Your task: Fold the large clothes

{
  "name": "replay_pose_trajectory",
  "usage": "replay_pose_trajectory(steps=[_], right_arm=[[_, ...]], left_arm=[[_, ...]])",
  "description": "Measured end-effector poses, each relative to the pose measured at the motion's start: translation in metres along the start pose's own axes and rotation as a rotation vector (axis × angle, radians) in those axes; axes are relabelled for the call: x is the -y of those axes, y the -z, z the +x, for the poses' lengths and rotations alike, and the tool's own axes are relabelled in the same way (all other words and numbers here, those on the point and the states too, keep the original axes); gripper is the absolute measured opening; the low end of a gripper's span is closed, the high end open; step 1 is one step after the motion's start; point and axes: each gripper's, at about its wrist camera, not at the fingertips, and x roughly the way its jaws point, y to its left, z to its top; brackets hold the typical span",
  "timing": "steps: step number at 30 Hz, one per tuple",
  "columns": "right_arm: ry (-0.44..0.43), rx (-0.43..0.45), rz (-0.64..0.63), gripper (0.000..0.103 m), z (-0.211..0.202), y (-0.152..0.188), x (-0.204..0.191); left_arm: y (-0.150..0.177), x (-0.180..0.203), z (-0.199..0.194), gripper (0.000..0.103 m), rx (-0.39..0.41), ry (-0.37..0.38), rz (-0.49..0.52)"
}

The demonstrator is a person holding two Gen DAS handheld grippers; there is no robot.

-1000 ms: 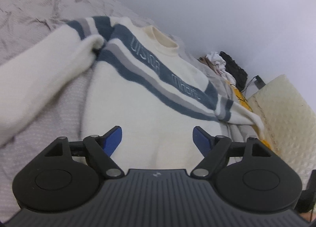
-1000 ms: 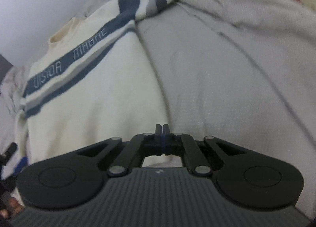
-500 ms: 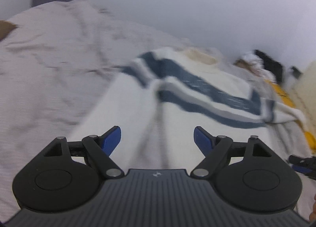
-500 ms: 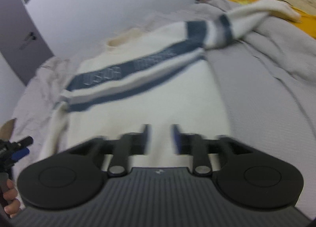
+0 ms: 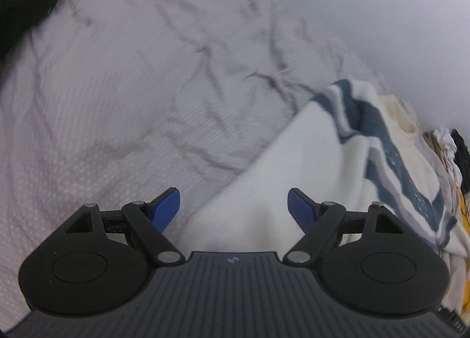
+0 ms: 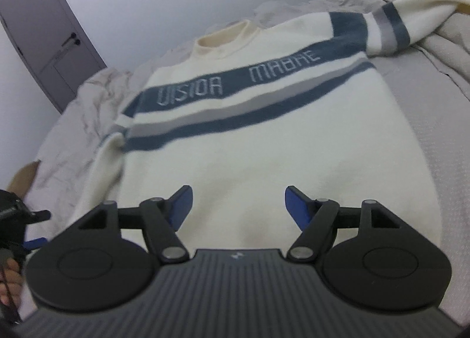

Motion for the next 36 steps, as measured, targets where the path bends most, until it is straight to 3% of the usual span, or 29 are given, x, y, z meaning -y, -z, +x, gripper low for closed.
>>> replay_pose_trajectory(steps=[7, 14, 16, 19, 21, 22, 28, 31, 36], right_arm=[[-0.024, -0.011, 0.108, 0.073, 0.018, 0.0, 0.019], [0.034, -0.03, 0.081, 0.073, 0.045, 0.002, 0.019], [0.043, -0.026, 0.069, 0.074, 0.049, 0.003, 0.019], [0.067, -0.016, 0.032, 0.074, 0.053, 0.004, 0.016], [0.077, -0.009, 0.019, 0.074, 0.056, 0.003, 0.015], [0.081, -0.003, 0.014, 0.074, 0.056, 0.003, 0.015], [0.113, 0.016, -0.026, 0.074, 0.059, 0.003, 0.014], [0.131, 0.02, -0.029, 0.074, 0.064, 0.001, 0.011], [0.149, 0.045, -0.048, 0.074, 0.069, -0.002, 0.009]], left_arm=[[0.006, -0.006, 0.028, 0.083, -0.074, -0.063, -0.046], [0.019, 0.007, 0.033, 0.082, -0.127, -0.082, 0.019], [0.023, 0.009, 0.031, 0.071, -0.142, -0.066, 0.019], [0.026, 0.013, 0.028, 0.047, -0.144, -0.053, 0.033], [0.02, 0.009, 0.024, 0.025, -0.145, -0.008, -0.001], [0.016, 0.007, 0.021, 0.024, -0.144, 0.01, -0.024], [-0.046, 0.011, -0.022, 0.019, -0.001, -0.003, 0.028], [-0.093, 0.026, -0.041, 0.019, 0.093, -0.066, 0.128], [-0.188, 0.049, -0.055, 0.016, 0.268, -0.198, 0.193]])
